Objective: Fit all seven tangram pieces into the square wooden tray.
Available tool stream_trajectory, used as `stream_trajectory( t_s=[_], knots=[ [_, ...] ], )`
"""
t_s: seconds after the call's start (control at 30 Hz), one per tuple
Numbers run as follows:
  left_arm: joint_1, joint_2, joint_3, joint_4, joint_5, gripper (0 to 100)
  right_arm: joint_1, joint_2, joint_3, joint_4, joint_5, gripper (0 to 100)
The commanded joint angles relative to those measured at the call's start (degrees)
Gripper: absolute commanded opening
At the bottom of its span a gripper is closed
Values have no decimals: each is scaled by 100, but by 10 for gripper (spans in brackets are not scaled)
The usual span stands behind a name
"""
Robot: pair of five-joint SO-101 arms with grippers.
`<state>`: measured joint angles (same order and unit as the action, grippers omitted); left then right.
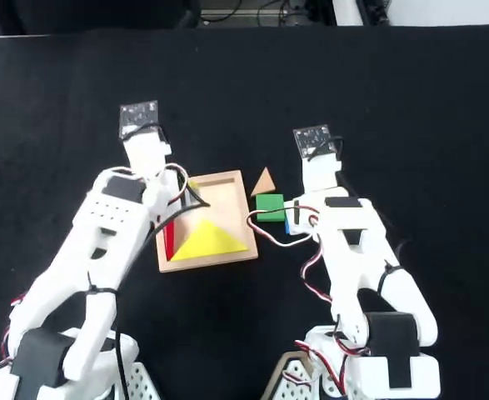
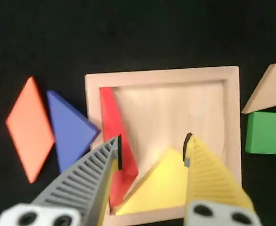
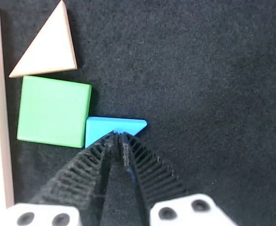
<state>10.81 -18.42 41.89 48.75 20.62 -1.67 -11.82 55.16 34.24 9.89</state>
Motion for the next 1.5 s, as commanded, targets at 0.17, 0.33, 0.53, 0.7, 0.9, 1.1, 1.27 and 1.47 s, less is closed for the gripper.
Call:
stream_trajectory(
  t_s=[0.17,0.33,0.53,0.7,0.9,1.1,1.27,1.47],
  knots=[
    [541,-246,22,-211,-35,230,-123,84,-338,0,53,12],
    [567,-202,-242,-237,-35,233,-123,84,-338,0,53,12],
    [804,378,31,-1565,-9,231,-123,84,-330,26,53,12],
    [892,1187,-75,-2136,-26,231,-123,84,-330,18,53,12],
    [866,1978,-655,-1960,-229,231,-123,84,-330,9,53,12],
    [848,2505,-1420,-1389,-774,231,-123,84,-330,0,53,12],
    [796,2778,-1780,-615,-1371,231,-123,84,-330,0,53,12],
    [444,2927,-2044,580,-2171,231,-123,84,-330,0,53,12]
  ],
)
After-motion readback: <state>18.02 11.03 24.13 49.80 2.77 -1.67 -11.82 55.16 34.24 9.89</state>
